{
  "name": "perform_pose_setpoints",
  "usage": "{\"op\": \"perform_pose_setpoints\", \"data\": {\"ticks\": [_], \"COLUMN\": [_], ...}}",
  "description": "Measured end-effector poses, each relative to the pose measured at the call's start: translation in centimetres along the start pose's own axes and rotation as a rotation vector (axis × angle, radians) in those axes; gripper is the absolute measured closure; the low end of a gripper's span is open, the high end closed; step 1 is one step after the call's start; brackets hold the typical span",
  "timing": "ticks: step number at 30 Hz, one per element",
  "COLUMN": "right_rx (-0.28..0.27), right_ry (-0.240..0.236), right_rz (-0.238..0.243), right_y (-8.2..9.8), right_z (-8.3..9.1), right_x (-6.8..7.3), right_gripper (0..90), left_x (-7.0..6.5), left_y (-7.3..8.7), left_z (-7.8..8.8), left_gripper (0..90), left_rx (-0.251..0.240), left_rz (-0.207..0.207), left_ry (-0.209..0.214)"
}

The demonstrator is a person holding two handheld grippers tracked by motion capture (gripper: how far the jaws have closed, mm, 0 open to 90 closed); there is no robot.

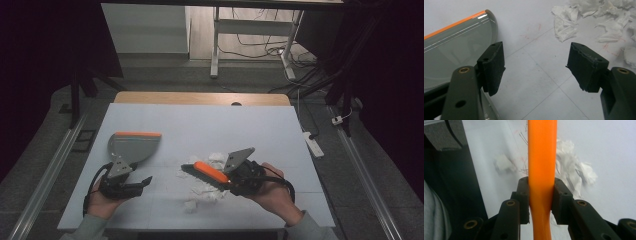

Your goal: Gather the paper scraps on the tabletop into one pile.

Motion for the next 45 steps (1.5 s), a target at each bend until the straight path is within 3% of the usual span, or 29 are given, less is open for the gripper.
{"op": "perform_pose_setpoints", "data": {"ticks": [5,7,11,14,16,18,20,21,23,27,30,32,37,42,45], "right_rx": [0.023,0.034,0.096,0.151,0.175,0.172,0.191,0.2,0.201,0.189,0.138,0.081,0.0,-0.008,0.049], "right_ry": [-0.08,-0.097,-0.182,-0.198,-0.183,-0.17,-0.128,-0.098,-0.096,0.001,-0.027,-0.013,0.01,0.016,-0.004], "right_rz": [-0.015,-0.003,0.038,0.054,0.053,0.04,0.011,-0.003,-0.045,-0.118,-0.162,-0.176,-0.217,-0.229,-0.221], "right_y": [-1.1,-1.2,-1.4,-1.9,-2.1,-2.3,-2.5,-2.3,-2.0,-0.9,-0.4,-0.6,-1.9,-3.0,-3.2], "right_z": [-2.3,-3.5,-5.8,-7.1,-7.9,-8.4,-8.6,-8.7,-8.7,-7.8,-6.6,-5.2,-2.7,-2.4,-3.4], "right_x": [1.4,2.2,3.9,4.9,5.1,4.7,4.0,3.3,1.8,-0.5,-1.2,-1.3,-2.1,-2.7,-2.7], "right_gripper": [70.7,70.7,70.8,70.8,70.7,70.8,70.8,70.8,70.8,70.8,70.8,70.8,70.7,70.7,70.7], "left_x": [0.8,1.2,1.7,1.6,1.6,1.6,1.6,1.6,1.6,1.6,1.6,1.5,1.4,1.5,1.5], "left_y": [0.3,0.5,0.7,0.7,0.7,0.7,0.7,0.7,0.7,0.7,0.6,0.6,0.6,0.6,0.6], "left_z": [0.5,0.7,0.8,0.8,0.8,0.8,0.8,0.8,0.8,0.8,0.7,0.7,0.7,0.7,0.8], "left_gripper": [31.1,31.1,31.2,31.2,31.2,31.2,31.2,31.2,31.2,31.2,31.2,31.2,31.2,31.2,31.2], "left_rx": [-0.01,-0.014,-0.016,-0.017,-0.017,-0.015,-0.015,-0.017,-0.018,-0.017,-0.014,-0.012,-0.011,-0.013,-0.015], "left_rz": [0.018,0.032,0.048,0.046,0.045,0.046,0.045,0.045,0.045,0.046,0.044,0.044,0.037,0.043,0.043], "left_ry": [-0.013,-0.019,-0.027,-0.027,-0.027,-0.027,-0.026,-0.026,-0.026,-0.025,-0.026,-0.025,-0.026,-0.025,-0.026]}}
Point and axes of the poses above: each handheld gripper's, and its own axes: z roughly backward along the jaws, y roughly out of its underside, x roughly to its left, the point moved 1 cm from there along -z, roughly forward along the jaws, and after that the axes turned 1 degree about -y, right-handed, at the moved point
